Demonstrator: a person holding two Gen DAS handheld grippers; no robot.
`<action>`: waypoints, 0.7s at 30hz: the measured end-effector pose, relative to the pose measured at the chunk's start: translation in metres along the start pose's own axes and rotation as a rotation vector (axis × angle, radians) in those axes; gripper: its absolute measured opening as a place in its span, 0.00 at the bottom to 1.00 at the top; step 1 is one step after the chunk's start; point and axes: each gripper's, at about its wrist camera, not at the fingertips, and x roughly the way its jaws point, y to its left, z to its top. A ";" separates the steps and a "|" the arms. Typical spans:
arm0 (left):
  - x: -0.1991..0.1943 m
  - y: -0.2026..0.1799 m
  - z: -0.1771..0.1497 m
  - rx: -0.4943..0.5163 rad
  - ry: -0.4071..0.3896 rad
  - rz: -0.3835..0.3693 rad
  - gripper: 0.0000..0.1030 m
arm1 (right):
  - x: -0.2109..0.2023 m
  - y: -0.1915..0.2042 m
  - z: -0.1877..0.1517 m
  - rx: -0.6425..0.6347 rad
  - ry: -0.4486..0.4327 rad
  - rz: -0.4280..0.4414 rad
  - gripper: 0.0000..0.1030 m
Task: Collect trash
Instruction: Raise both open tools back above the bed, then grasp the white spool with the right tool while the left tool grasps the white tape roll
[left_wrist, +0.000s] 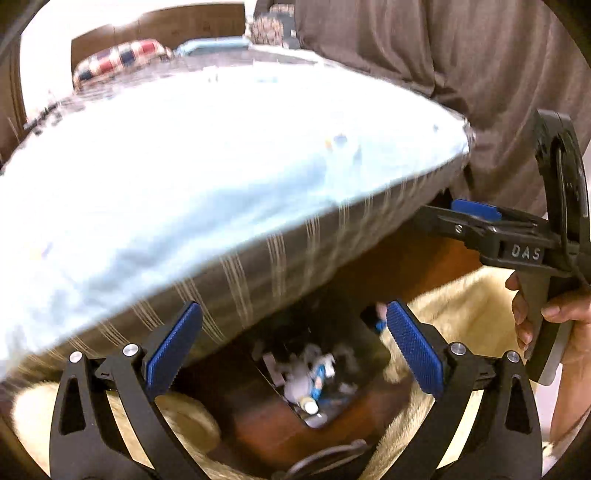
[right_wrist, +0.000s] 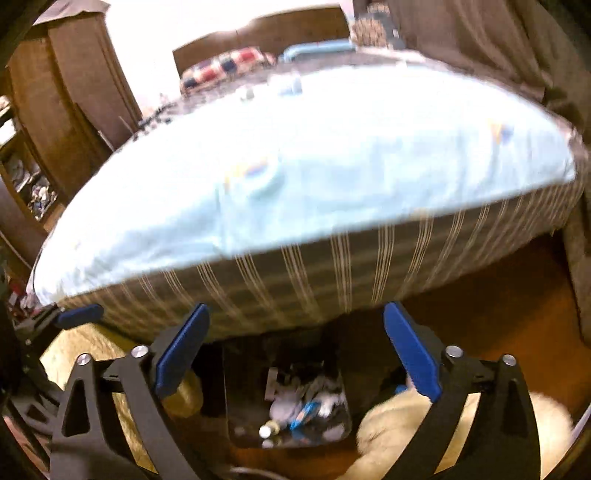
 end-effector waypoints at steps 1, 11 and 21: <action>-0.007 0.002 0.007 0.002 -0.020 0.006 0.92 | -0.007 0.003 0.008 -0.018 -0.025 -0.007 0.97; -0.022 0.049 0.083 -0.079 -0.104 0.040 0.92 | -0.024 0.006 0.086 -0.060 -0.143 0.000 0.97; 0.024 0.104 0.158 -0.096 -0.091 0.086 0.92 | 0.046 0.017 0.160 -0.061 -0.121 -0.008 0.97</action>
